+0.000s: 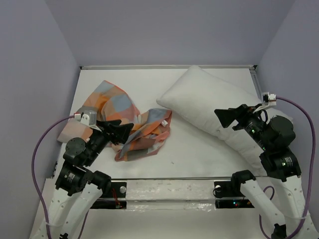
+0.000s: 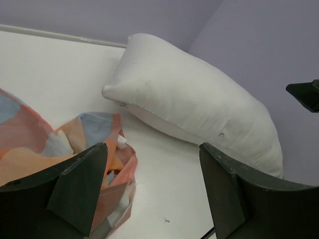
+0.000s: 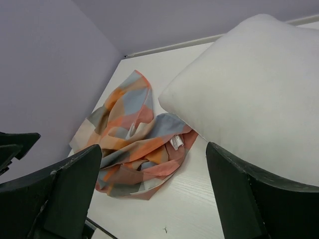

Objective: Put the pillow into the pillowcase

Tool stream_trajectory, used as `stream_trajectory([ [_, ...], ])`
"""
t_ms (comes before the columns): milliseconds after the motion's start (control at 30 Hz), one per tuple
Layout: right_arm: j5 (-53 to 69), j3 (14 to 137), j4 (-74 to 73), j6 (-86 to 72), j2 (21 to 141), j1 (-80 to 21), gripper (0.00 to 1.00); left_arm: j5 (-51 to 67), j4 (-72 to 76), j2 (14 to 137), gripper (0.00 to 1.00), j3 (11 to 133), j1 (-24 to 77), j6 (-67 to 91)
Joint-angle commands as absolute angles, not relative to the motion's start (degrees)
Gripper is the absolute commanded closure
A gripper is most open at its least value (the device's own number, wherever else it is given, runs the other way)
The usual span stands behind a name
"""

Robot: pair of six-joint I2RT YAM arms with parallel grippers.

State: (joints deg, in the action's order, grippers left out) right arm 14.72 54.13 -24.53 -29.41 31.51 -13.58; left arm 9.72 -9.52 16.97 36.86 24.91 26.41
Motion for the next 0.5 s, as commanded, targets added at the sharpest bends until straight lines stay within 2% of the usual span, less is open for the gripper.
stream_trajectory([
  [0,15.9,53.2,-24.3,-28.7,30.8,-14.0,0.09,12.0,-8.4,20.1,0.15,38.2,24.8,25.7],
  [67,15.6,52.7,-24.3,-28.7,30.8,-14.0,0.11,12.4,-7.5,20.8,0.16,38.1,24.8,25.5],
  [167,15.6,52.1,-24.3,-28.7,31.1,-14.0,0.16,14.8,-5.5,21.4,0.24,37.5,24.9,25.2],
  [233,15.7,51.4,-24.1,-28.9,31.8,-14.0,0.26,16.2,-3.2,23.5,0.36,36.9,24.8,25.0],
  [333,16.1,50.1,-23.4,-29.2,32.9,-14.0,0.46,14.9,-2.6,26.7,0.60,37.0,25.0,24.3],
  [367,16.3,49.8,-22.9,-29.2,33.1,-14.0,0.61,14.2,-2.8,29.1,0.62,37.0,25.1,24.2],
  [433,17.0,49.0,-22.3,-29.7,34.4,-14.0,0.77,11.0,-3.1,31.7,0.64,36.9,27.4,23.6],
  [467,17.8,48.4,-20.8,-30.1,34.9,-14.0,0.88,5.9,-3.9,32.5,0.65,37.1,28.8,23.2],
])
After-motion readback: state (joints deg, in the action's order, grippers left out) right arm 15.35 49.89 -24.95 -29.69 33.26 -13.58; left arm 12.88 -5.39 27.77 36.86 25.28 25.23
